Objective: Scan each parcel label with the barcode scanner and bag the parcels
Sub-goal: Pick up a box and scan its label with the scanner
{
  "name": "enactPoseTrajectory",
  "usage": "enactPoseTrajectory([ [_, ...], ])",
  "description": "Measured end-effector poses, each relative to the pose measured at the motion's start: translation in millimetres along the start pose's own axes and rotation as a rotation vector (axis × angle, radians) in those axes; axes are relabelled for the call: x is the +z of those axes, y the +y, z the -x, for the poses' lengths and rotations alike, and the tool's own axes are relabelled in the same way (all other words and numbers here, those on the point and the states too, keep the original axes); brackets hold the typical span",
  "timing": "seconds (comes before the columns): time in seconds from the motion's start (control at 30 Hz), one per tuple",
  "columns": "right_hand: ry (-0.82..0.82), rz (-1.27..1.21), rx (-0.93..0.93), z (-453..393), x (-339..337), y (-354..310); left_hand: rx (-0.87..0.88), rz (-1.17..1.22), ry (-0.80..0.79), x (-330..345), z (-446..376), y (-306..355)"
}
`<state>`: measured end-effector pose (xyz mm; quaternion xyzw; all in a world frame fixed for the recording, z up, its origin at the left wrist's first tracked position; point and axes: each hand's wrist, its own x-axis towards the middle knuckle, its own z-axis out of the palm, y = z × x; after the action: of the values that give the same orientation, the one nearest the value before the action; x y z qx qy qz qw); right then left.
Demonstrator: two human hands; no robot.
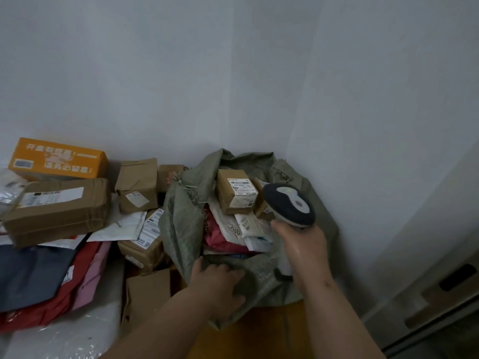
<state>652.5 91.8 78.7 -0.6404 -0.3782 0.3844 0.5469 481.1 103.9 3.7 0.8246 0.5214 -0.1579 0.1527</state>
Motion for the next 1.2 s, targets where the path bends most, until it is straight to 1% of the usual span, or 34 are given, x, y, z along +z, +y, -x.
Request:
enactPoseTrajectory([
  [0.03, -0.072, -0.063, 0.045, -2, 7, 0, -0.01, 0.024, 0.079, -2, -1, -1],
  [0.1, -0.144, -0.205, 0.18, -10, 22, 3, -0.013, 0.062, 0.159, -8, -3, -3],
  [0.13, -0.157, -0.253, 0.245, -14, 28, 7, -0.012, 0.078, 0.166, -11, -4, -5],
  [0.2, -0.141, -0.26, 0.323, -26, 36, 19, -0.031, 0.094, 0.132, -16, -7, -7],
  [0.27, -0.066, -0.196, 0.328, -36, 36, 34, -0.086, 0.09, 0.072, -18, -11, -10],
  [0.37, 0.164, -0.077, 0.295, -48, 16, 54, -0.189, 0.059, -0.053, -16, -19, -15],
  [0.47, 0.335, -0.047, 0.373, -64, -16, 67, -0.281, 0.066, -0.221, -14, -26, -17],
  [0.53, 0.394, -0.077, 0.462, -74, -33, 77, -0.312, 0.07, -0.282, -13, -29, -16],
  [0.6, 0.419, -0.09, 0.478, -78, -36, 81, -0.291, 0.049, -0.264, -12, -29, -13],
  [0.63, 0.418, -0.059, 0.446, -77, -32, 80, -0.267, 0.041, -0.217, -12, -28, -12],
  [0.7, 0.397, 0.092, 0.336, -73, -21, 71, -0.226, 0.068, -0.062, -13, -24, -9],
  [0.77, 0.374, 0.283, 0.194, -68, -8, 49, -0.232, 0.147, 0.134, -19, -17, -9],
  [0.8, 0.34, 0.311, 0.123, -66, -1, 35, -0.254, 0.196, 0.25, -24, -14, -11],
  [0.87, 0.163, 0.155, 0.034, -62, 14, 10, -0.338, 0.323, 0.483, -32, -7, -21],
  [0.93, -0.066, -0.007, 0.063, -52, 34, -7, -0.473, 0.522, 0.663, -34, 3, -38],
  [0.97, -0.167, -0.025, 0.09, -45, 45, -10, -0.545, 0.636, 0.727, -33, 9, -49],
  [1.07, -0.377, 0.003, 0.164, -24, 80, -5, -0.705, 0.935, 0.829, -17, 27, -85],
  [1.13, -0.469, 0.016, 0.2, -9, 103, 5, -0.77, 1.035, 0.851, -4, 40, -107],
  [1.2, -0.514, 0.055, 0.234, 4, 126, 11, -0.768, 1.095, 0.882, 8, 53, -125],
])
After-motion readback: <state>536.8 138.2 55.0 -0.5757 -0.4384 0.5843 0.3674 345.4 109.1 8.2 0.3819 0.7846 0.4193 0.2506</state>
